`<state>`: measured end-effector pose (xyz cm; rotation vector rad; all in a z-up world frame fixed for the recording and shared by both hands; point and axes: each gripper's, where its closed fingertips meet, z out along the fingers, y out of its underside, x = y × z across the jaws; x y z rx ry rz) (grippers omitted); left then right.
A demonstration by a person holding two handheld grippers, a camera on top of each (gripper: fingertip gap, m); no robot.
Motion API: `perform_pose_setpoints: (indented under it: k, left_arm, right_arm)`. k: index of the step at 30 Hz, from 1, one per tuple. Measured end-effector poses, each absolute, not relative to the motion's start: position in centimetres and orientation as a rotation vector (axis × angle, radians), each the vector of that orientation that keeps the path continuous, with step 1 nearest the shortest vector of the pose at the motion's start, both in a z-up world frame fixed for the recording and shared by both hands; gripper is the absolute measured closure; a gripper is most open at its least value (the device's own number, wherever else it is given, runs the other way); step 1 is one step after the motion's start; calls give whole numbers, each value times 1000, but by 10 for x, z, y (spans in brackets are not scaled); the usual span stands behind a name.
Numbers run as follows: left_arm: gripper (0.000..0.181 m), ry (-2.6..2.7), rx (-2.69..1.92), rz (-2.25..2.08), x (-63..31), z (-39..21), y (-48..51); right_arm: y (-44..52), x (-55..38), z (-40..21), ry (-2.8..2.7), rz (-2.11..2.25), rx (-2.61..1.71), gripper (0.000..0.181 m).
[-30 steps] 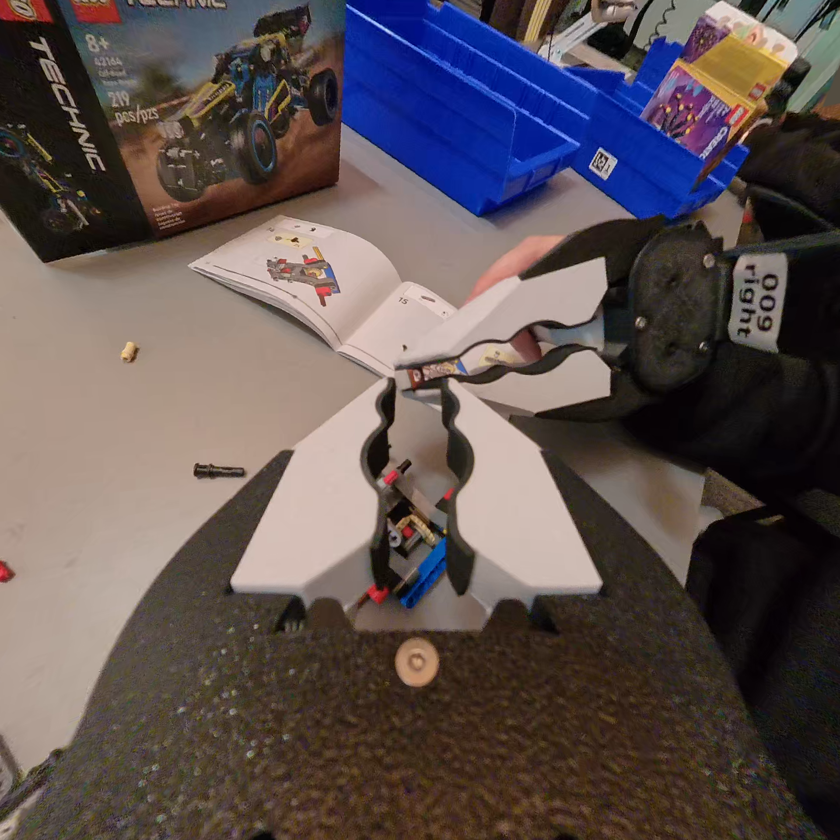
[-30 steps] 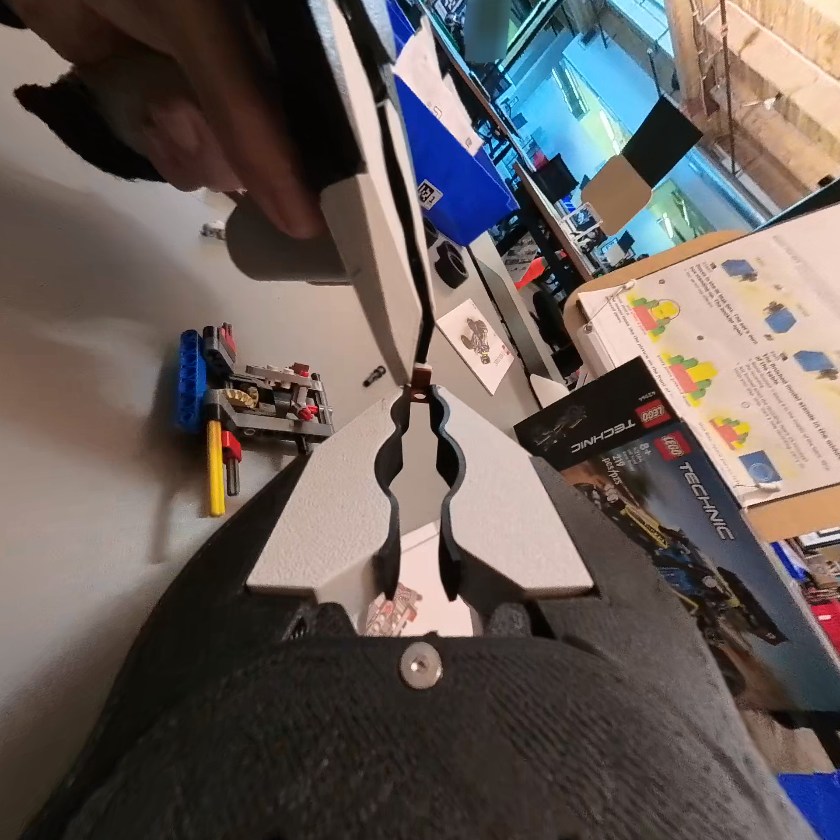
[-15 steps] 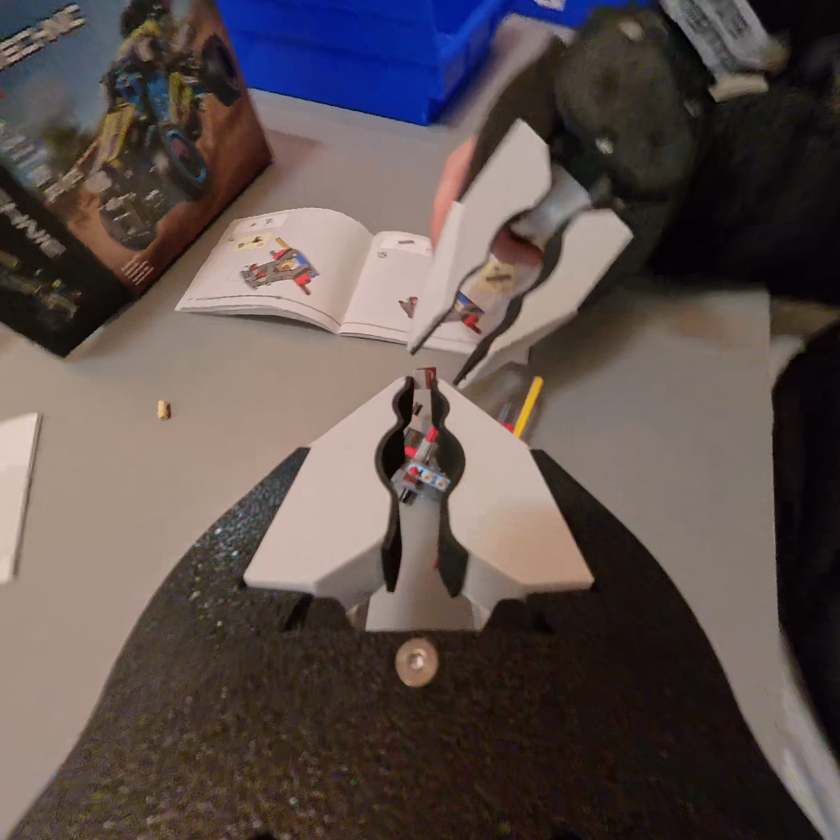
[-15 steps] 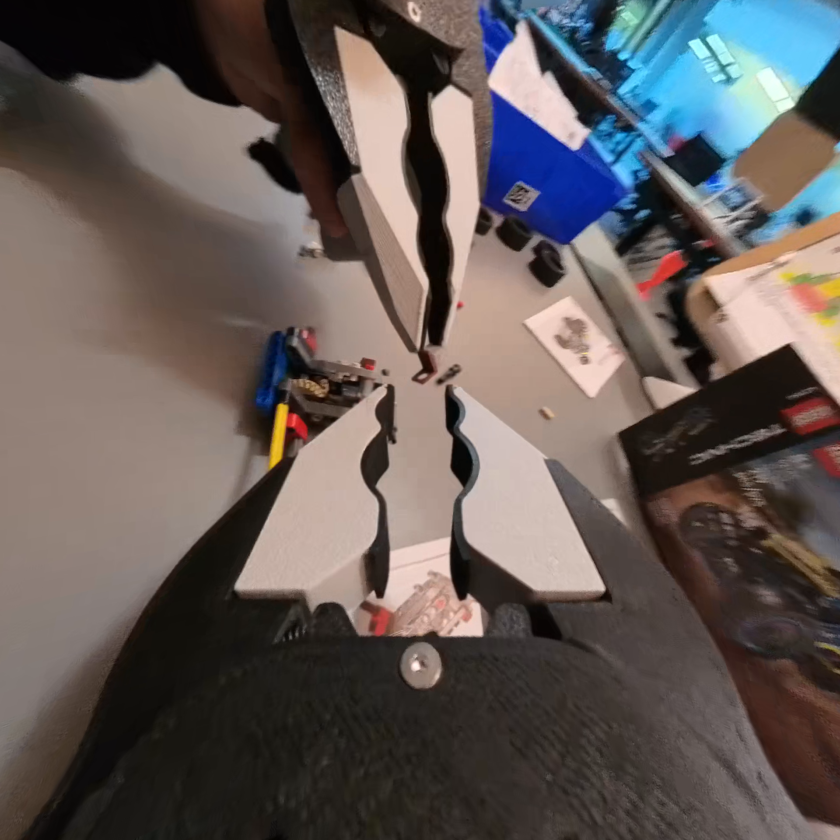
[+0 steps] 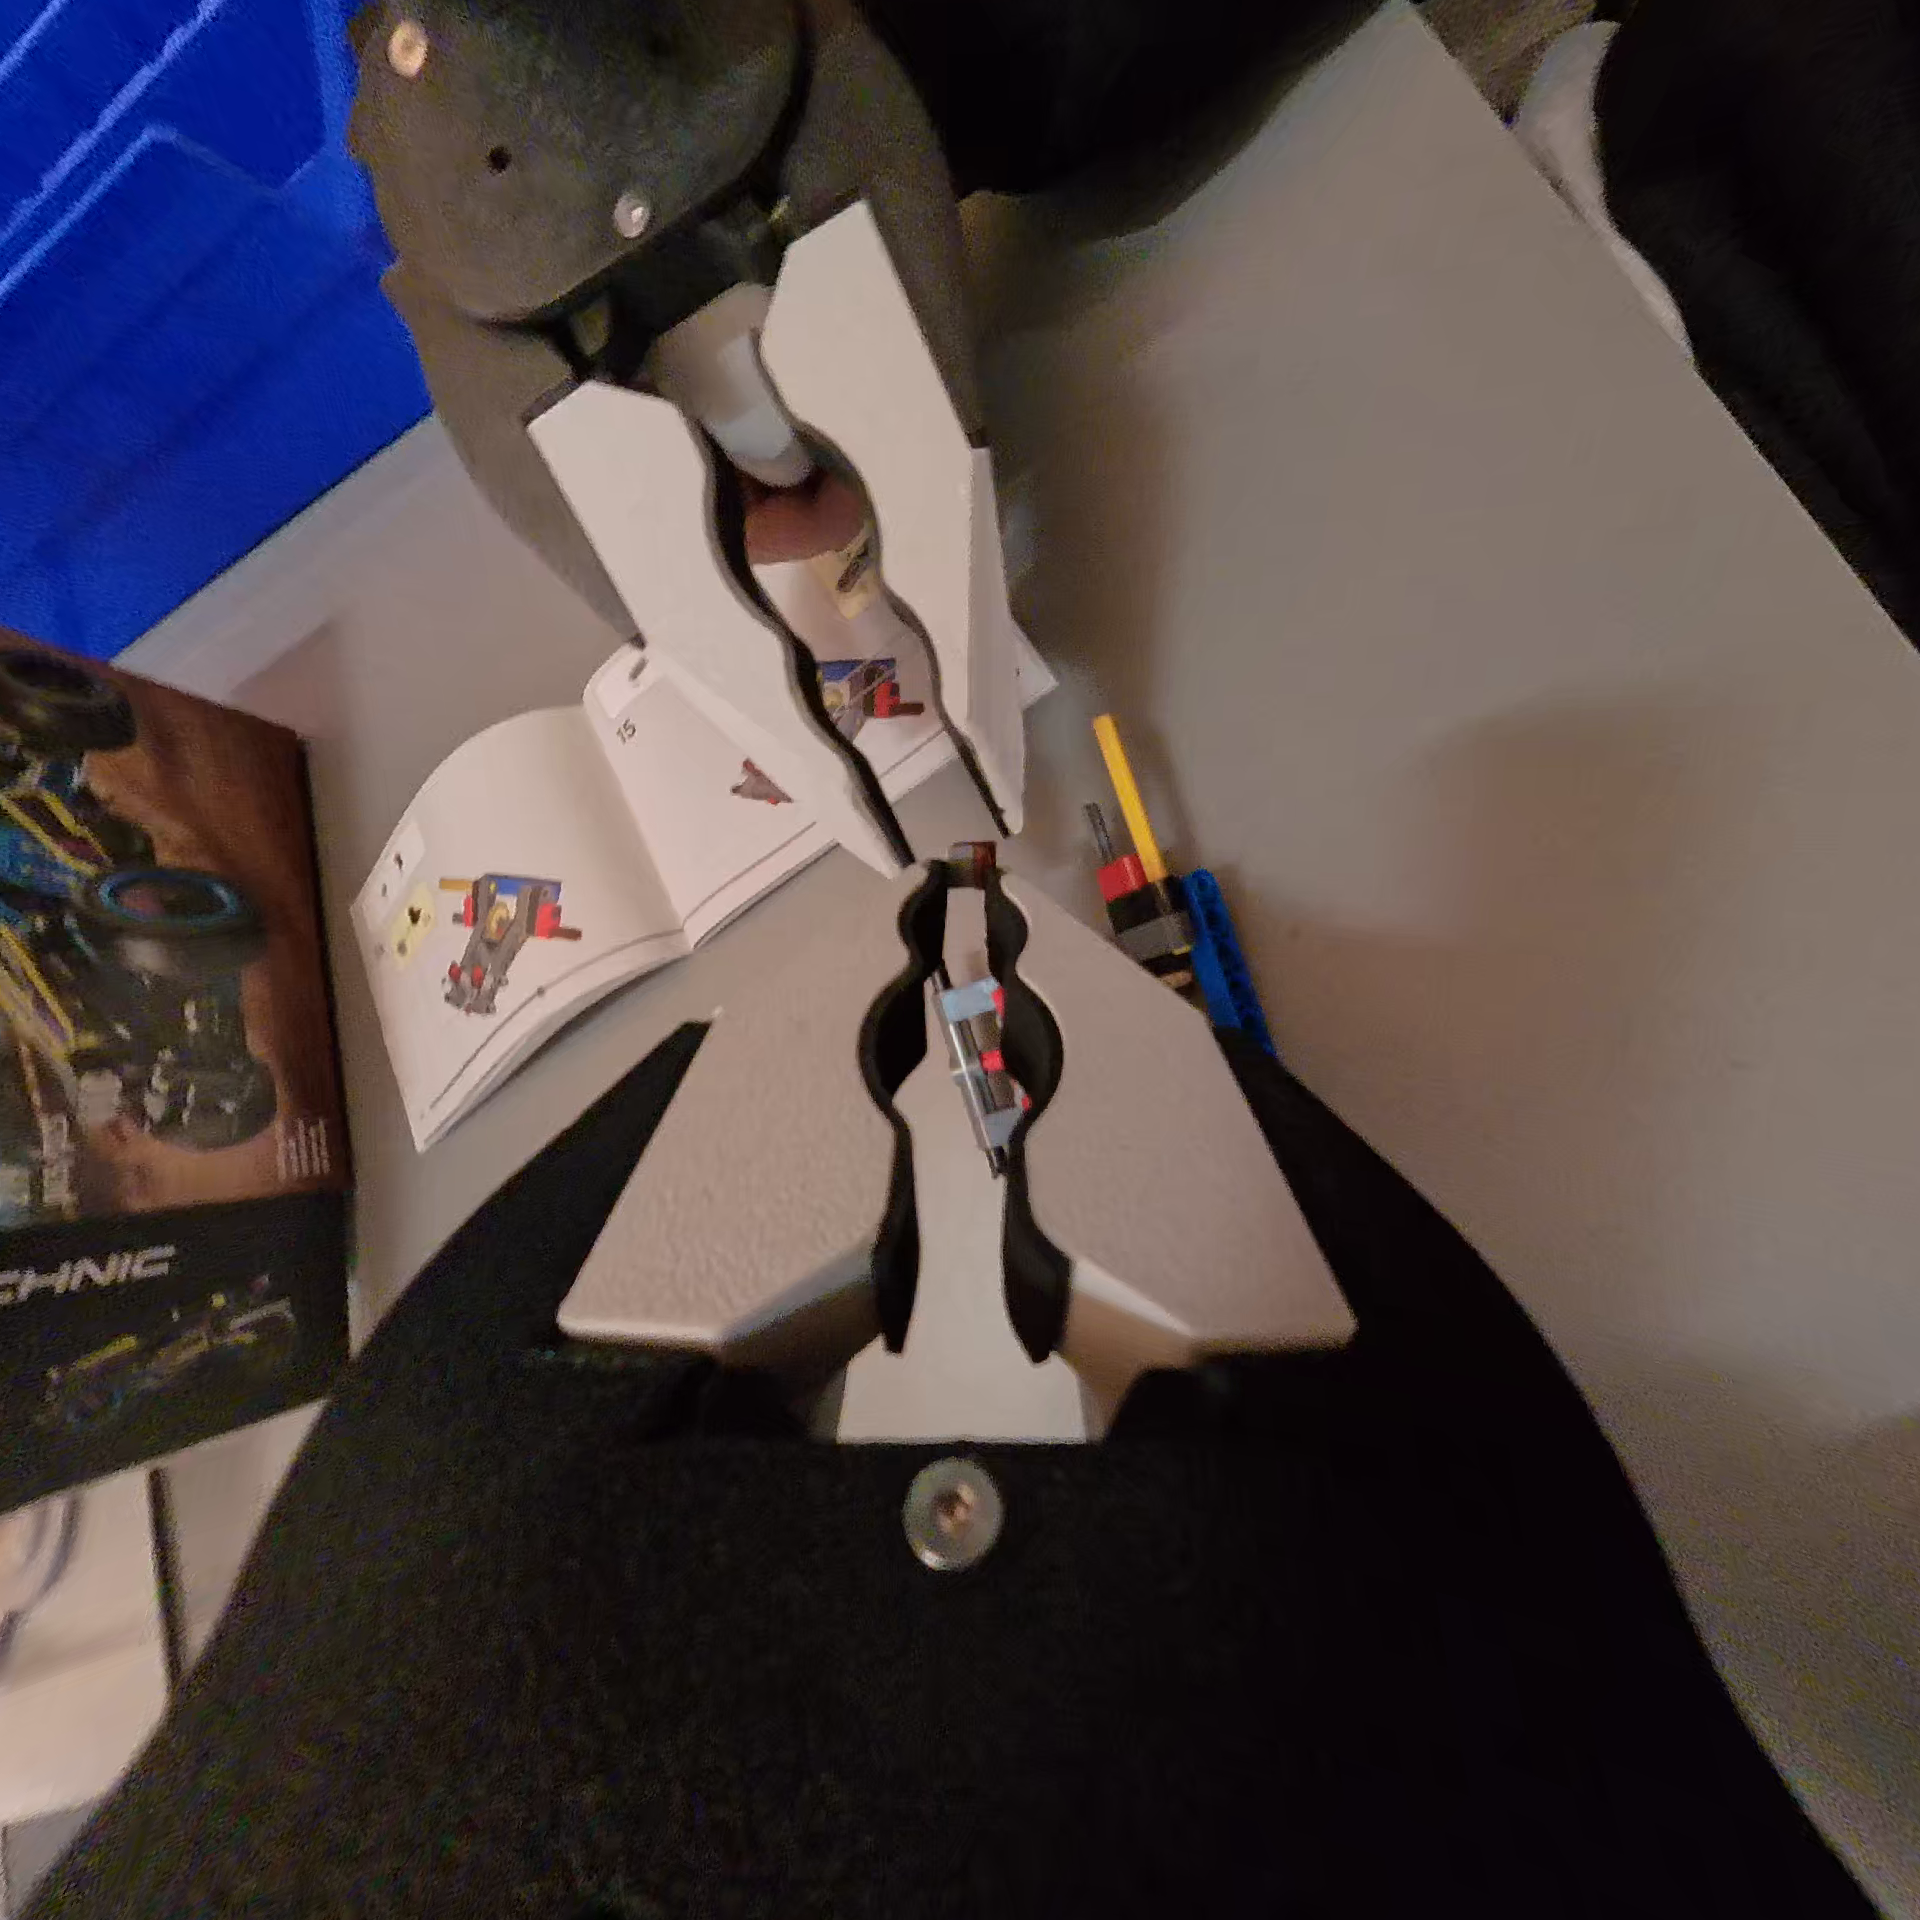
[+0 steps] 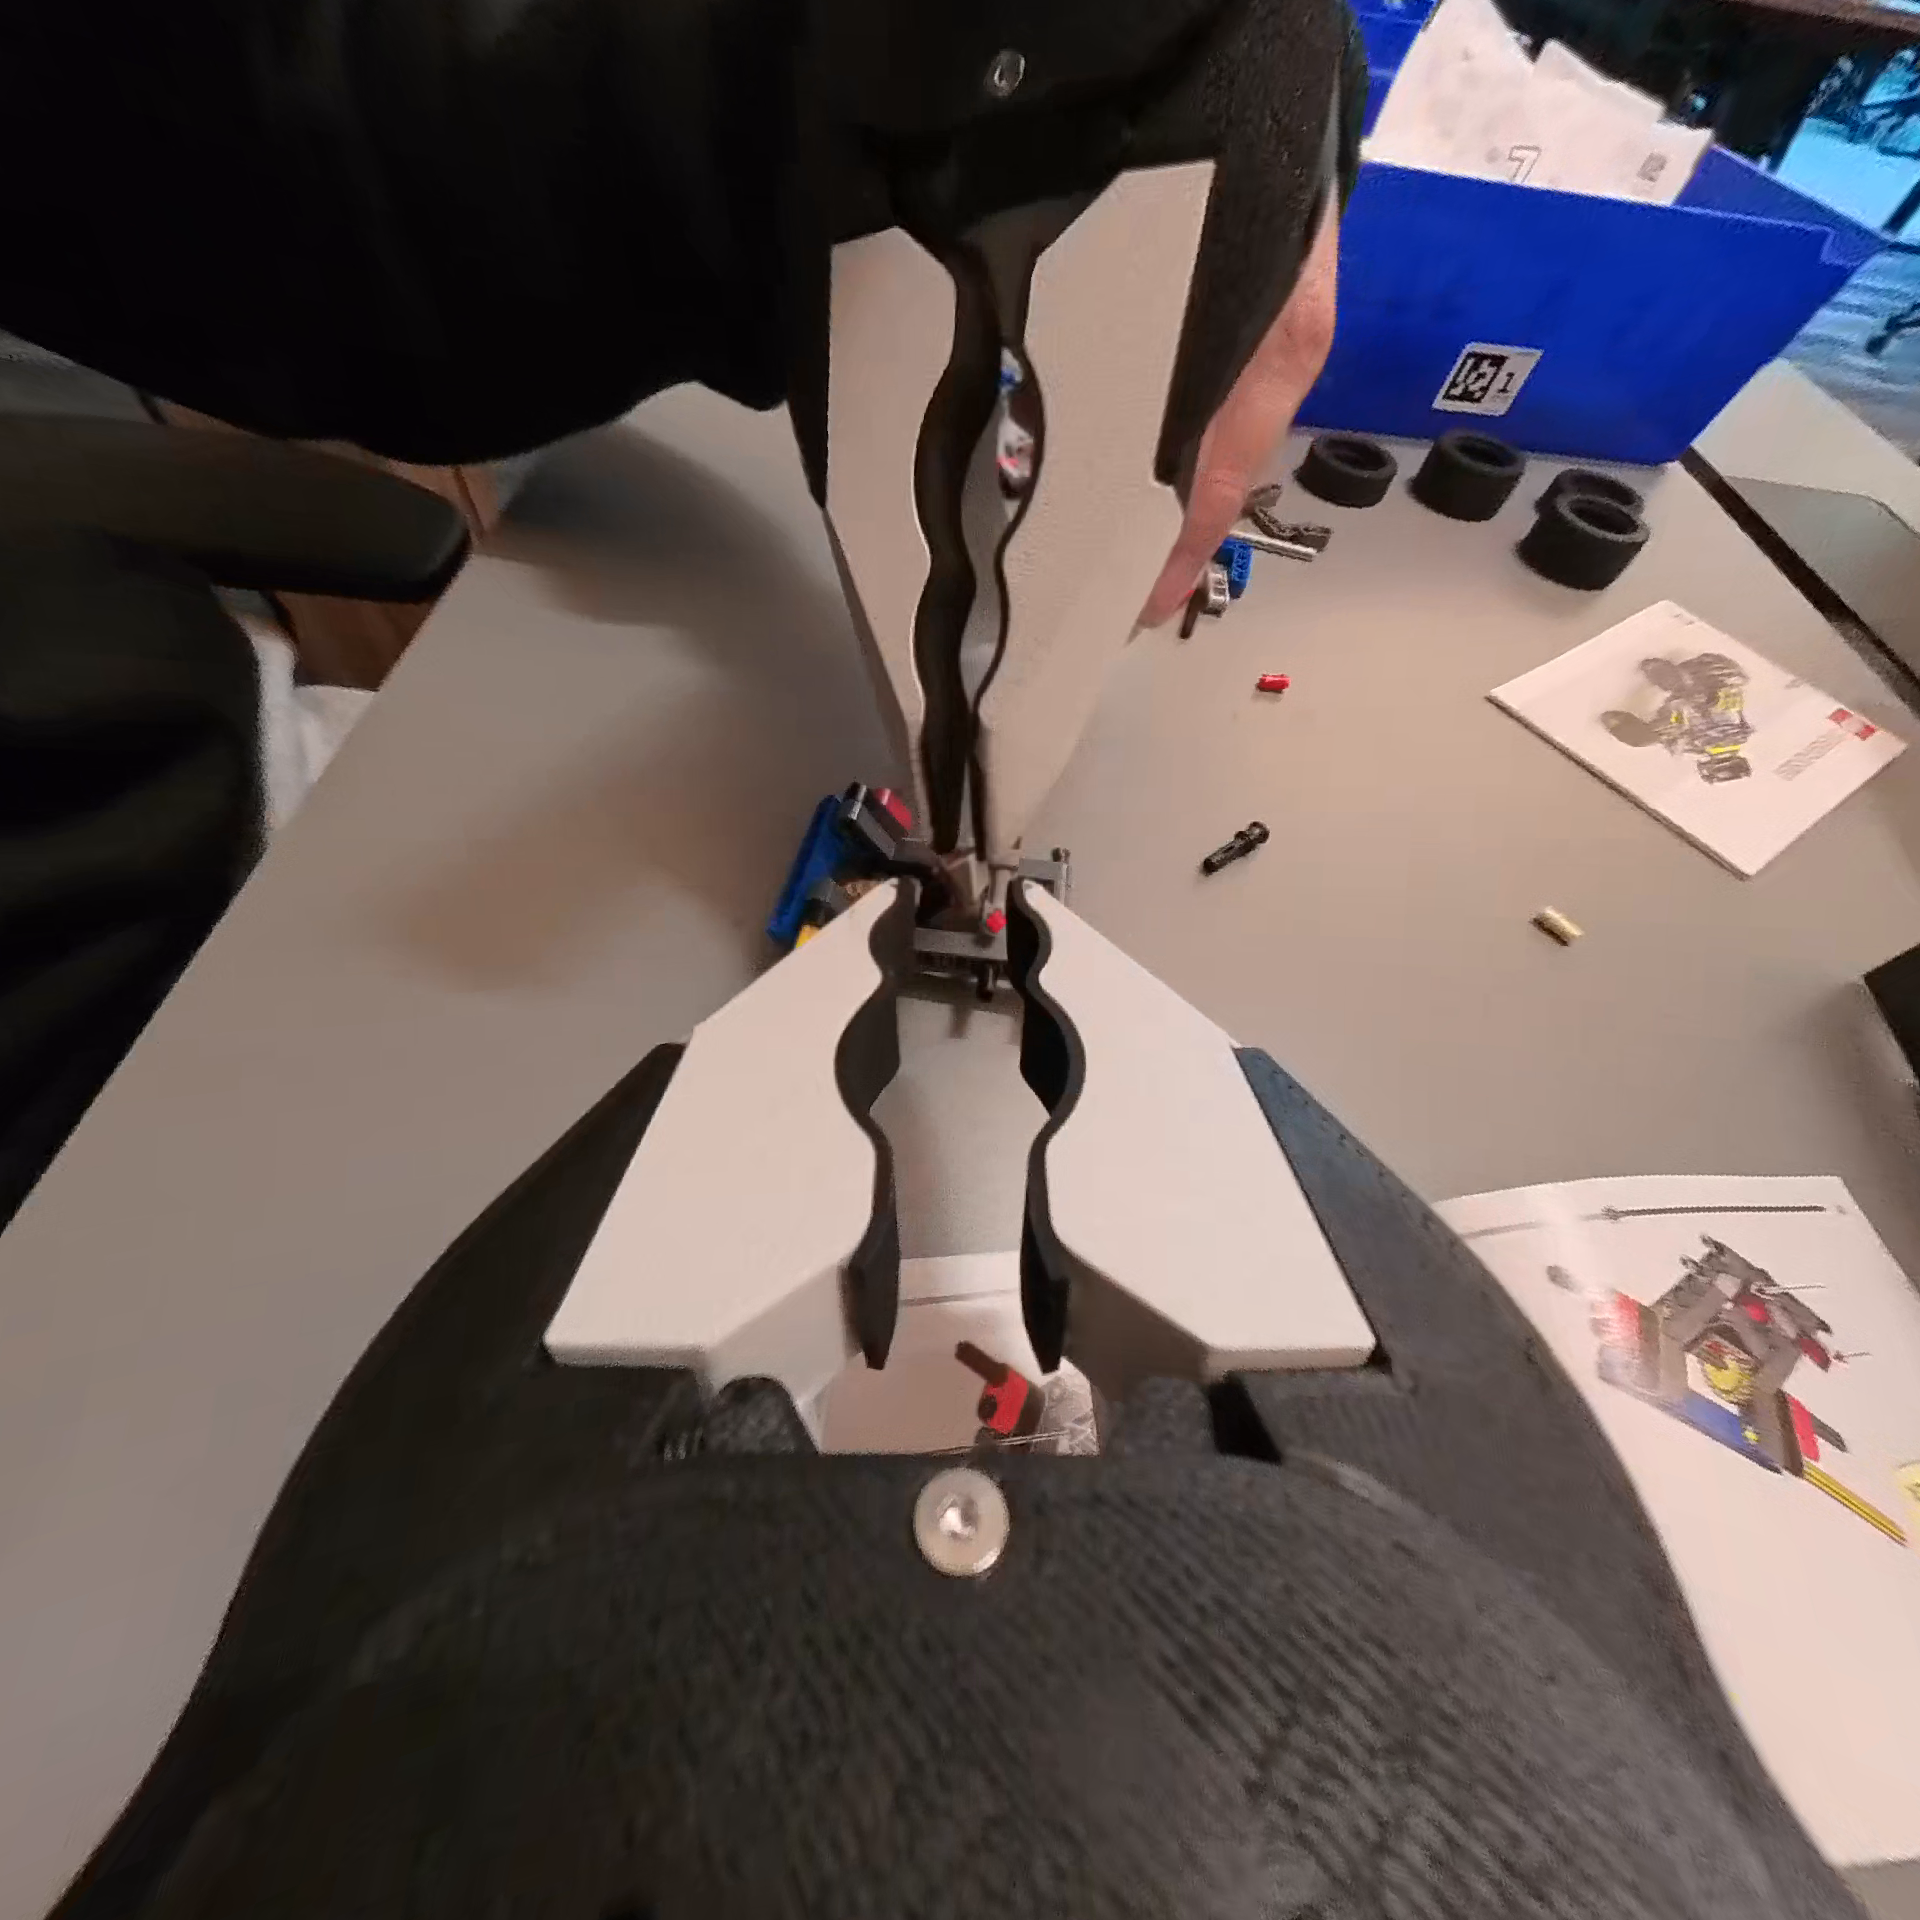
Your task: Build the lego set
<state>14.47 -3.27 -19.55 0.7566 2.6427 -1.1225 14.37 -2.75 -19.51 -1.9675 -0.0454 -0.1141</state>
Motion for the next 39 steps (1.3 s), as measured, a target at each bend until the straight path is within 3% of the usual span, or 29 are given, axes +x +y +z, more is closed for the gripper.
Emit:
perform_pose_setpoints:
  k: [11,27,31,39]
  left_arm:
    - [177,2579,909,-1151,137,-191,-36]
    - [176,2339,-11,-1581,166,-162,-33]
    - [163,2244,-157,-1534,171,-158,-29]
    - [171,2168,-281,-1383,174,-160,-33]
  right_arm:
    - [-29,138,-186,-28,62,-1850,175]
    - [-28,168,-159,213,26,-1633,179]
    - [-31,179,-146,334,56,-1520,179]
    - [-24,173,-143,363,111,-1474,179]
